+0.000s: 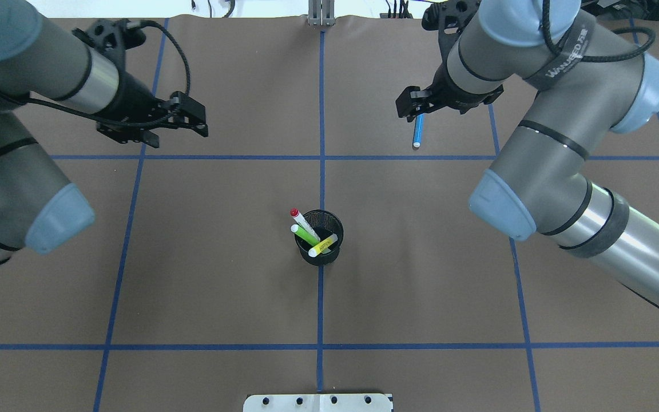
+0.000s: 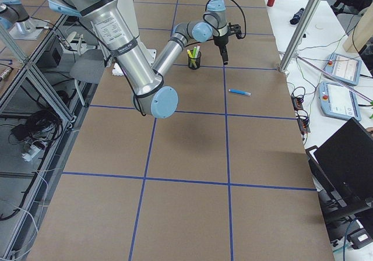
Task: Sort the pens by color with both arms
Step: 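Move the left gripper over the pen cup while the right arm withdraws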
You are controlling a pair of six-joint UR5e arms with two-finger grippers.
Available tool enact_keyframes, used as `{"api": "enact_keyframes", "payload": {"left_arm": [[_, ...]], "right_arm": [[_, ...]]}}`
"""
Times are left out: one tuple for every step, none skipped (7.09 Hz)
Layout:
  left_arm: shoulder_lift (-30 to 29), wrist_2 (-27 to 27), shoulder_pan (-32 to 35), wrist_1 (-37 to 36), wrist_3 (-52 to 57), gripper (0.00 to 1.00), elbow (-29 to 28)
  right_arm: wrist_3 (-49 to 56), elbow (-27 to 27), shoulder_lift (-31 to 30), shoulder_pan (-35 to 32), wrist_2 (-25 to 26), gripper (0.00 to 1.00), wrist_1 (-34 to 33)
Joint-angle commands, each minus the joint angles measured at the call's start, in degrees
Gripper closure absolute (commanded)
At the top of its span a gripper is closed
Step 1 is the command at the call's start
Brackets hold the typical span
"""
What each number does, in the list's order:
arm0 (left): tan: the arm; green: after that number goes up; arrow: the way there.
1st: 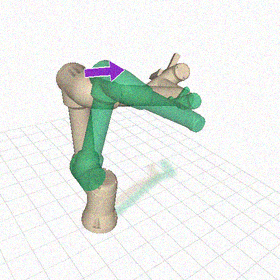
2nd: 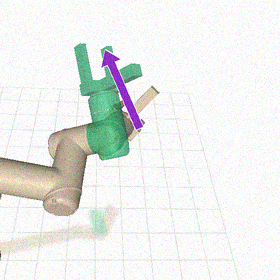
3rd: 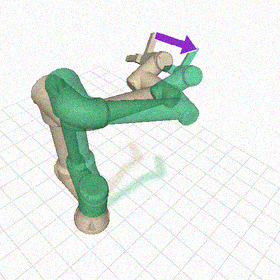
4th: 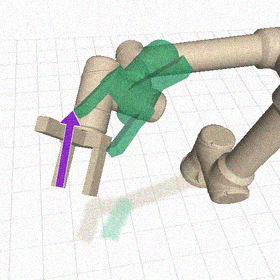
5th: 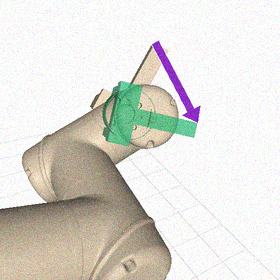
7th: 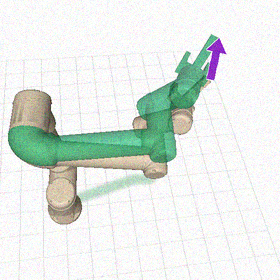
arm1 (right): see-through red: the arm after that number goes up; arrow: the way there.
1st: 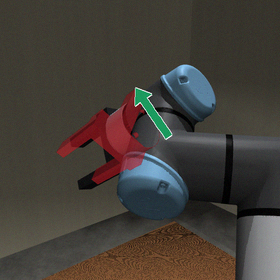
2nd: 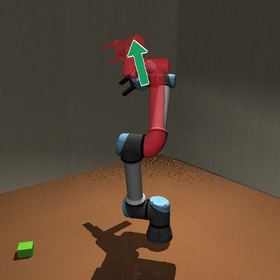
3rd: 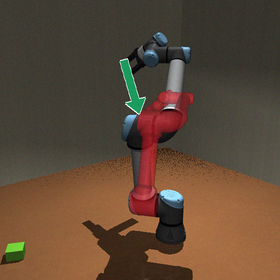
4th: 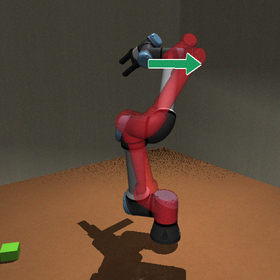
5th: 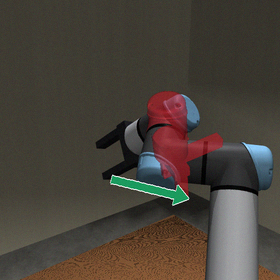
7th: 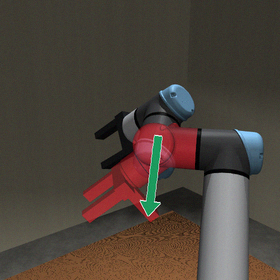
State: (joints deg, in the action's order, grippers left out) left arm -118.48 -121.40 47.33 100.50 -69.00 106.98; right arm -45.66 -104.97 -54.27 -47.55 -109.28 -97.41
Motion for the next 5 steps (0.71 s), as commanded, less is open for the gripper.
{"api": "enact_keyframes", "payload": {"left_arm": [[-5.09,3.88,-6.97,-4.34,-3.07,0.00,-0.80],[-5.36,4.06,-8.12,-4.35,-4.90,0.00,-1.15],[-6.93,4.93,-9.53,-4.35,-5.09,0.00,-2.20],[-8.42,7.46,-11.37,-4.35,-5.70,0.02,-3.95],[-9.31,8.19,-12.78,-4.35,-5.71,0.15,-4.93]], "right_arm": [[10.55,0.12,-2.23,-4.98,-3.63,0.03,-3.31],[17.12,0.21,-4.51,-8.14,-7.92,0.03,-3.22],[20.75,0.30,-6.10,-10.43,-9.71,0.03,-3.48],[23.05,0.38,-6.81,-11.33,-9.81,0.03,-3.57],[23.33,0.47,-7.08,-11.34,-9.73,0.02,-3.40]]}}
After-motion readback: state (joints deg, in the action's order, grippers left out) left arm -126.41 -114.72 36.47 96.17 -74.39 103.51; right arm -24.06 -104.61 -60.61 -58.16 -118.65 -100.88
